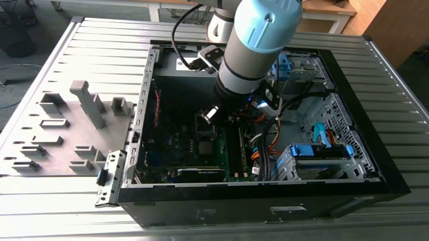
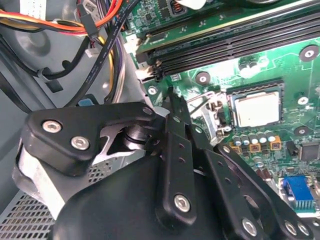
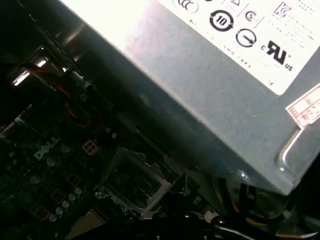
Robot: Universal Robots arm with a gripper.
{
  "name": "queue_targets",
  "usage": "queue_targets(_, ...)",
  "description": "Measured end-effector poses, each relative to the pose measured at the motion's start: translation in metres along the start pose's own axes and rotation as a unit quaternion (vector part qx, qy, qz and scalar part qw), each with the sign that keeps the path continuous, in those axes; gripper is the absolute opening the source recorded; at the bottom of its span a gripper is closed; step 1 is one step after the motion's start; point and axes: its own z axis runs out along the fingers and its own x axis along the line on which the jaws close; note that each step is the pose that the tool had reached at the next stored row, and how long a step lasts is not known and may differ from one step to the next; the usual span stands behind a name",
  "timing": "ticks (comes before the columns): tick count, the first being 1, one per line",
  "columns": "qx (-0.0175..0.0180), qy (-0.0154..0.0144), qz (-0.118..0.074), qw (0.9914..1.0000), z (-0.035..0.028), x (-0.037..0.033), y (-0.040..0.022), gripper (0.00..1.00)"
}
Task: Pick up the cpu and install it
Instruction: 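Close the cpu cover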
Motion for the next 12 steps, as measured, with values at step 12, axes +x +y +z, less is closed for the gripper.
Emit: queue_targets(12, -0.0001, 0.0001, -0.001, 1.00000, -0.0089, 0.0074, -0.0073, 0.11)
